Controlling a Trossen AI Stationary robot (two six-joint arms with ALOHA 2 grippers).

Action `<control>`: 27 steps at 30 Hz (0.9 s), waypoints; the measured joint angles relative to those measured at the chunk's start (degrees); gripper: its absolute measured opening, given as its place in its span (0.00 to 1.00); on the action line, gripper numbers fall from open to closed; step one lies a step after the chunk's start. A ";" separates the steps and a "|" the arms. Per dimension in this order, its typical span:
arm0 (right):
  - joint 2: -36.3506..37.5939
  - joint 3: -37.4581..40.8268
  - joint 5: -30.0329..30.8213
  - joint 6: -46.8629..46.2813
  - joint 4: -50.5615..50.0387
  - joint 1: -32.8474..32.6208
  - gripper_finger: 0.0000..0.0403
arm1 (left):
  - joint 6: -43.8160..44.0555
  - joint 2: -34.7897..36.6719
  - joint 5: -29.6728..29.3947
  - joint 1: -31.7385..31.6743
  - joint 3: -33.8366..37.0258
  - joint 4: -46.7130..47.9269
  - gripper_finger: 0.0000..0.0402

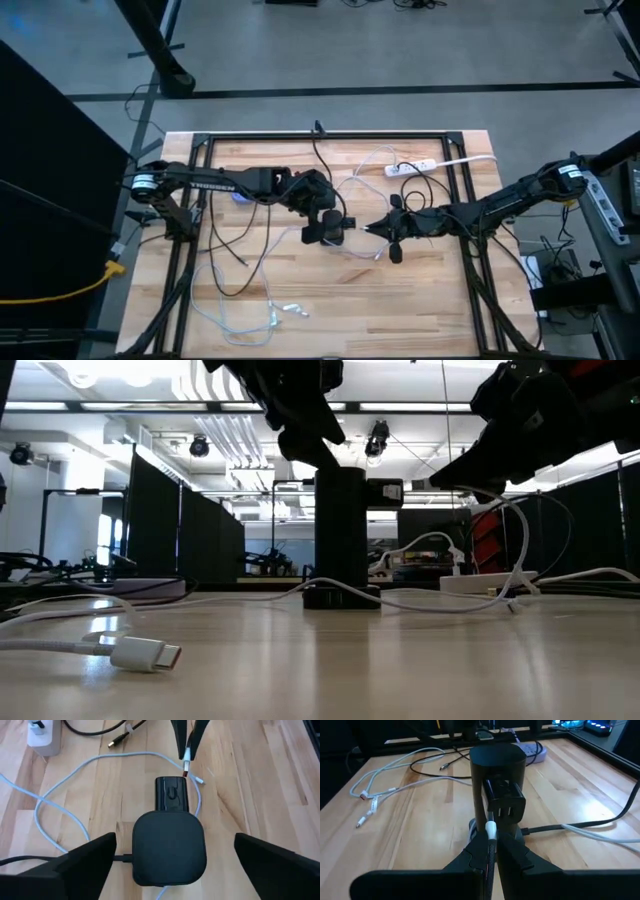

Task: Insert USB
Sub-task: Insert the purple charger cable into the black charger adapter

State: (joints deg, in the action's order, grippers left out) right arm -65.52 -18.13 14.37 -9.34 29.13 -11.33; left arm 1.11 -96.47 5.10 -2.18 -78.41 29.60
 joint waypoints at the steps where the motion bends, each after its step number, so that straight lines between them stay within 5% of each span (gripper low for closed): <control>1: 0.00 0.00 0.01 -0.01 -0.01 0.00 0.03 | -0.25 0.00 -0.02 0.00 0.19 0.15 0.98; 9: 0.00 0.00 0.15 -0.50 -0.01 0.00 0.03 | -0.68 0.00 -5.92 1.11 1.57 1.66 0.99; 27: 0.02 0.00 0.19 -0.70 -0.09 0.00 0.03 | 2.40 -7.53 -6.10 1.38 4.15 -5.99 0.99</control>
State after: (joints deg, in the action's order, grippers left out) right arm -65.49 -18.13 14.56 -10.04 29.05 -11.33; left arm 3.51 -103.99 -0.99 -0.80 -74.25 23.60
